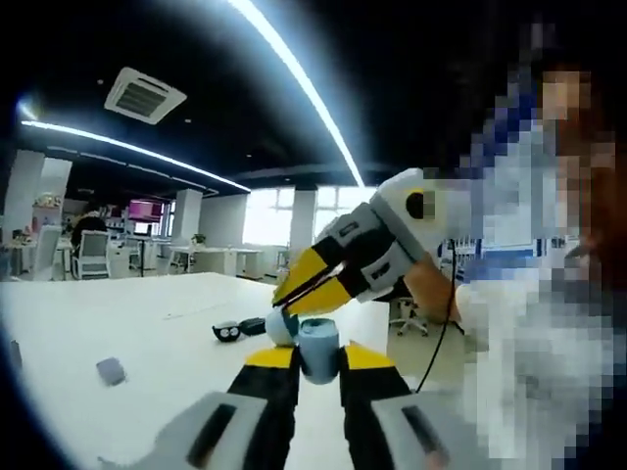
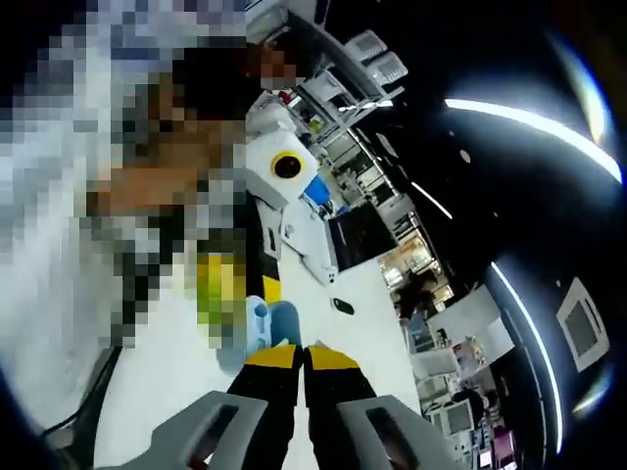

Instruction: Pick up the earbuds from the table and place the earbuds into the earbud case

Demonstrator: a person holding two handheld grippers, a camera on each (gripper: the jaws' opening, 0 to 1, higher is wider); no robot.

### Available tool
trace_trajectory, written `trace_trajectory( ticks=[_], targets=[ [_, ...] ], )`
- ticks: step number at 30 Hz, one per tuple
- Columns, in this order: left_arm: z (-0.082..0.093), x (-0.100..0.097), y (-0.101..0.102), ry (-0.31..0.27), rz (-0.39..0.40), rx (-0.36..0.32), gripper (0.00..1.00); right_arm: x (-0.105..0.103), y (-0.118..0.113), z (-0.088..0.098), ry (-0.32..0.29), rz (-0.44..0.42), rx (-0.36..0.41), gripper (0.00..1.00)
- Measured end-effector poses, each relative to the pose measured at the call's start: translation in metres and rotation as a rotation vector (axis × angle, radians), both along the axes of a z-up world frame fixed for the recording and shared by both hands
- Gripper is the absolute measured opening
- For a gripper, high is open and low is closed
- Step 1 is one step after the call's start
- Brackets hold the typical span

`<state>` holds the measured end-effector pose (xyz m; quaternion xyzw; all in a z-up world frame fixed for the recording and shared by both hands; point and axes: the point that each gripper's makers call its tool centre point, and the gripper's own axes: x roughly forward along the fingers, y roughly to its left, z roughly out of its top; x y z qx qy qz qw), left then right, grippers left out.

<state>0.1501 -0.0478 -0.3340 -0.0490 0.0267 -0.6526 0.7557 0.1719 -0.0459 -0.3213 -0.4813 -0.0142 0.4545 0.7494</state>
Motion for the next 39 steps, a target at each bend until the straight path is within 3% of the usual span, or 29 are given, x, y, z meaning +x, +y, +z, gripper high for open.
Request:
trace_trajectory(
  ticks=[5,9,13,15,17,22,29,33,39],
  targets=[
    [0.000,-0.005,0.000,-0.003,-0.029,-0.008,0.17,-0.003,0.003,0.005,0.052,-0.007,0.075,0.08],
    [0.003,-0.002,0.005,-0.001,-0.028,-0.031,0.17,-0.010,0.005,0.020,0.188,0.013,0.252,0.24],
    [0.009,-0.002,0.011,0.007,-0.043,-0.073,0.17,-0.014,0.001,0.027,0.344,0.040,0.438,0.25],
    [0.011,-0.002,0.012,0.003,-0.040,-0.087,0.17,-0.022,0.001,0.027,0.487,0.087,0.557,0.25],
    [0.013,-0.002,0.014,0.003,-0.042,-0.099,0.17,-0.023,0.000,0.027,0.565,0.117,0.643,0.24],
    [0.017,-0.005,0.015,0.006,-0.055,-0.125,0.17,-0.027,-0.001,0.026,0.614,0.163,0.751,0.23],
    [0.021,-0.010,0.014,-0.007,-0.080,-0.142,0.17,-0.031,-0.004,0.016,0.624,0.171,0.755,0.23],
    [0.022,-0.015,0.011,-0.016,-0.103,-0.143,0.17,-0.036,-0.008,0.015,0.655,0.180,0.814,0.22],
    [0.019,-0.024,0.001,-0.017,-0.146,-0.134,0.17,-0.043,-0.003,0.002,0.647,0.169,0.784,0.19]
  ],
)
